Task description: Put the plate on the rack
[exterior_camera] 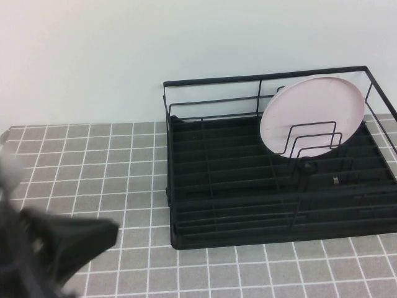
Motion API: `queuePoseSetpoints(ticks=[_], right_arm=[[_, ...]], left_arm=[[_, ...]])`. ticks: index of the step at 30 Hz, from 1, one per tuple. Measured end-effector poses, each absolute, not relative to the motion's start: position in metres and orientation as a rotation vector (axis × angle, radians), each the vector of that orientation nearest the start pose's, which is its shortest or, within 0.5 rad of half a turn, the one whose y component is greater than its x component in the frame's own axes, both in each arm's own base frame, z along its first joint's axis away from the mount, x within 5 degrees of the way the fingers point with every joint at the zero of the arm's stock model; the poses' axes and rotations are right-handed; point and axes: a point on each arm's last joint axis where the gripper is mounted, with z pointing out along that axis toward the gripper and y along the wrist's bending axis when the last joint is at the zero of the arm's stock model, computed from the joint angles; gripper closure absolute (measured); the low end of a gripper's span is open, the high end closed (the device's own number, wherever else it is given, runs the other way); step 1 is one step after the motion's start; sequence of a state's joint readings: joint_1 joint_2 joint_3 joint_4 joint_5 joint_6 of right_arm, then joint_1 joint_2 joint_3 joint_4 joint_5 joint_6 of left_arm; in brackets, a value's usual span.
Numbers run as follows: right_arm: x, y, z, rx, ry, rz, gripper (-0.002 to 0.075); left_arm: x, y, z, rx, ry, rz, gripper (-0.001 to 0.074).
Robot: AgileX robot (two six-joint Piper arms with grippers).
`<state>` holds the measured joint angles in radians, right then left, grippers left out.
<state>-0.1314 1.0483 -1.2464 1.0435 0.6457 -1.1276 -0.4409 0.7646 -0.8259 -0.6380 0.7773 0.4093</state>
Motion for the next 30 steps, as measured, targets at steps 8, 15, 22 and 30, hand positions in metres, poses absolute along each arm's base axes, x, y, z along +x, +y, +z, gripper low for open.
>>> queuePoseSetpoints(ticks=[8, 15, 22, 30], right_arm=[[0.097, 0.031, 0.428, -0.402, 1.346, 0.144, 0.0723], [0.048, 0.024, 0.332, -0.249, 1.328, 0.037, 0.0725], [0.046, 0.018, 0.274, -0.186, 1.38, 0.002, 0.0725], [0.048, 0.018, 0.265, -0.187, 1.409, 0.013, 0.0725]], left_arm=[[0.069, -0.067, 0.328, 0.553, 1.902, -0.707, 0.0736], [0.068, -0.057, 0.295, 0.42, 1.838, -0.669, 0.0736], [0.083, -0.048, 0.286, 0.243, 1.687, -0.573, 0.0736], [0.084, -0.046, 0.288, 0.244, 1.657, -0.547, 0.0736]])
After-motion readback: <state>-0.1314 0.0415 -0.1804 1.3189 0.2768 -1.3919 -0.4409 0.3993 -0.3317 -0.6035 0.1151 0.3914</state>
